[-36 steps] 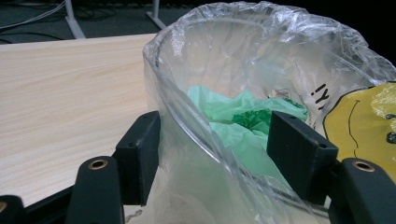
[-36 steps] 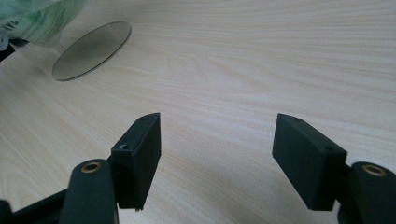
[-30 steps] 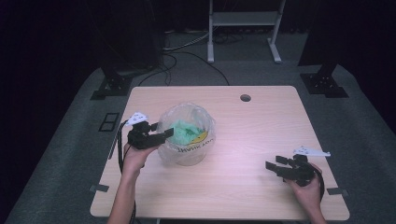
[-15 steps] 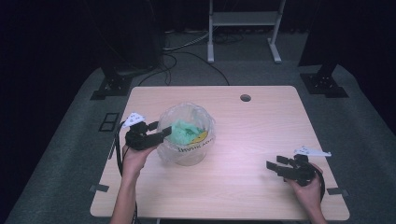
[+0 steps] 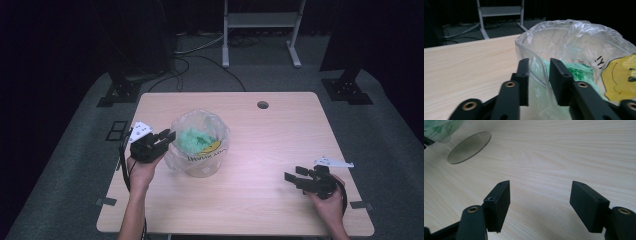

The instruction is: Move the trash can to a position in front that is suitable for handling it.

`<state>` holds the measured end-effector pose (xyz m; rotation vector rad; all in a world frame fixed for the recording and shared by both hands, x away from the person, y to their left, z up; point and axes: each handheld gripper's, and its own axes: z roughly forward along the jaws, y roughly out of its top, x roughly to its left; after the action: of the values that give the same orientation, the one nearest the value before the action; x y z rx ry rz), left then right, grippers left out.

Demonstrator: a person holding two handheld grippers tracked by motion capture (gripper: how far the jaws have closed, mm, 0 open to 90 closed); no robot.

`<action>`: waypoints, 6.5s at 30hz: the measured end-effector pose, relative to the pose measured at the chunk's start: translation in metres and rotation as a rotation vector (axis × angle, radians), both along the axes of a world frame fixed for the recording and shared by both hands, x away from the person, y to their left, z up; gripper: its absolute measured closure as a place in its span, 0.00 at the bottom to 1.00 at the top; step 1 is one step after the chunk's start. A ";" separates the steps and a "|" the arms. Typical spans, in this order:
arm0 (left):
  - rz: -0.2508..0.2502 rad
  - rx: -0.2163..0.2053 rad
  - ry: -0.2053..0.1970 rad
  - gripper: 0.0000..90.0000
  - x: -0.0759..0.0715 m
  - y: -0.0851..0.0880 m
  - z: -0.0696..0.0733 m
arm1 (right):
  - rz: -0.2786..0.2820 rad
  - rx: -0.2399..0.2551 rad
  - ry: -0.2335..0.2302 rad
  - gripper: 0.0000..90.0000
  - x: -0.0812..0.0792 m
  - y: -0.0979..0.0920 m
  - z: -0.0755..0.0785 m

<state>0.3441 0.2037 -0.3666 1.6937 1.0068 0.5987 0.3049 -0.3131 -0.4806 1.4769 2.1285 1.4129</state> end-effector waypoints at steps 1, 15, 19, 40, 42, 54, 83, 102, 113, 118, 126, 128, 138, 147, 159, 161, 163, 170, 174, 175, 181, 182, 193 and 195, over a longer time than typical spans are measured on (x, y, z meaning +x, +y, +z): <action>0.002 -0.001 -0.006 0.82 0.000 0.001 0.000 | 0.000 -0.001 -0.001 0.35 0.000 0.000 0.000; -0.022 -0.020 -0.052 0.94 -0.006 0.001 0.006 | 0.083 -0.010 -0.047 0.33 0.020 0.022 0.052; -0.031 -0.031 -0.051 0.95 -0.006 0.002 0.006 | 0.124 -0.011 -0.051 0.33 0.033 0.035 0.073; -0.083 -0.078 -0.053 0.98 -0.009 0.002 0.009 | 0.281 0.027 -0.116 0.32 0.089 0.134 0.143; -0.088 -0.083 -0.053 0.98 -0.009 0.002 0.010 | 0.291 0.023 -0.117 0.32 0.093 0.144 0.145; -0.124 -0.119 -0.070 0.98 -0.012 0.002 0.015 | 0.318 0.015 -0.089 0.31 0.110 0.182 0.143; -0.151 -0.151 -0.103 0.97 -0.016 -0.005 0.020 | 0.296 -0.029 -0.068 0.90 0.102 0.200 0.158; -0.205 -0.121 -0.085 0.97 -0.014 -0.031 0.013 | 0.359 0.023 -0.032 0.90 0.098 0.215 0.165; -0.232 -0.106 -0.077 0.97 -0.014 -0.041 0.011 | 0.381 0.068 -0.002 0.92 0.100 0.222 0.166; -0.237 -0.103 -0.074 0.97 -0.014 -0.043 0.010 | 0.389 0.087 0.015 0.92 0.101 0.225 0.164; -0.252 -0.095 -0.073 0.97 -0.014 -0.049 0.009 | 0.398 0.176 0.073 0.91 0.107 0.228 0.163; -0.254 -0.092 -0.072 0.97 -0.014 -0.049 0.009 | 0.399 0.189 0.083 0.91 0.109 0.229 0.162; -0.261 -0.087 -0.067 0.97 -0.014 -0.053 0.008 | 0.426 0.289 0.151 0.85 0.114 0.232 0.157; -0.268 -0.081 -0.066 0.97 -0.014 -0.056 0.007 | 0.444 0.279 0.164 0.79 0.114 0.239 0.156; -0.273 -0.074 -0.059 0.92 -0.014 -0.057 0.007 | 0.424 0.188 0.141 0.98 0.112 0.248 0.156; -0.277 -0.074 -0.058 0.90 -0.014 -0.056 0.008 | 0.421 0.189 0.143 0.99 0.113 0.247 0.155; -0.279 -0.077 -0.058 0.87 -0.015 -0.056 0.009 | 0.416 0.191 0.148 0.99 0.113 0.246 0.154; -0.266 -0.090 -0.070 0.73 -0.018 -0.049 0.016 | 0.406 0.213 0.159 0.99 0.116 0.241 0.148; -0.234 -0.112 -0.072 0.63 -0.019 -0.038 0.020 | 0.399 0.226 0.164 0.99 0.117 0.237 0.146; -0.234 -0.112 -0.072 0.60 -0.019 -0.038 0.020 | 0.399 0.228 0.164 0.99 0.117 0.236 0.146; -0.165 -0.135 -0.086 0.49 -0.019 -0.018 0.024 | 0.393 0.246 0.167 0.99 0.118 0.231 0.143; -0.151 -0.133 -0.090 0.47 -0.019 -0.015 0.025 | 0.392 0.249 0.166 0.99 0.118 0.230 0.143; 0.000 -0.132 -0.067 0.25 -0.013 0.013 0.020 | 0.391 0.277 0.155 0.99 0.116 0.222 0.147; 0.020 -0.142 -0.052 0.22 -0.011 0.018 0.017 | 0.390 0.282 0.150 0.99 0.116 0.220 0.149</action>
<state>0.3328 0.2218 -0.3497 1.5376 1.0064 0.5684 0.4210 -0.0928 -0.3319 1.3402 2.4989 1.8535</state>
